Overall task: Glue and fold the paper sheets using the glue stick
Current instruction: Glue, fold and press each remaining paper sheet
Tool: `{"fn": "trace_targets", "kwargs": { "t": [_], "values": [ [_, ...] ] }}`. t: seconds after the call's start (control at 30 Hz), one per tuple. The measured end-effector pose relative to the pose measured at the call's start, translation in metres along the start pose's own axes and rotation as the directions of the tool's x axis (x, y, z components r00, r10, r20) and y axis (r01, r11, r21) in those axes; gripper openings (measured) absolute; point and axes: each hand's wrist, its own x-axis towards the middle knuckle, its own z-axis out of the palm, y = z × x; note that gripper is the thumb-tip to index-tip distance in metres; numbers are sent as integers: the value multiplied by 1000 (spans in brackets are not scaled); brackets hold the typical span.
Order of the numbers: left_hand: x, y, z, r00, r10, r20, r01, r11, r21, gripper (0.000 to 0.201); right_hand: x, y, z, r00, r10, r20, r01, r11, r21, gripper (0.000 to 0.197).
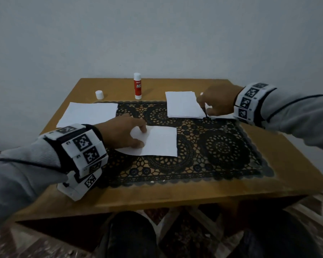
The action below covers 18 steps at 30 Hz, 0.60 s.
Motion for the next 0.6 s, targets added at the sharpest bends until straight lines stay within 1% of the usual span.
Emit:
{"fn": "trace_targets", "kwargs": {
  "t": [0.13, 0.23, 0.3, 0.5, 0.6],
  "values": [
    [0, 0, -1, 1000, -3, 6, 3, 1000, -5, 43, -17, 18, 22, 996, 84, 30, -86, 994, 71, 40],
    [-1, 1, -1, 1000, -14, 5, 14, 1000, -13, 43, -20, 21, 36, 991, 113, 75, -122, 985, 121, 48],
    [-1, 3, -1, 1000, -17, 7, 17, 1000, -11, 43, -20, 22, 43, 991, 112, 69, -122, 979, 165, 44],
    [0, 3, -1, 1000, -26, 3, 26, 999, -21, 42, -17, 25, 46, 995, 98, -19, -89, 959, 269, 31],
    [0, 2, 0, 1000, -24, -8, 24, 999, -33, 42, -18, 27, 48, 994, 98, -43, -79, 941, 328, 26]
  ]
}}
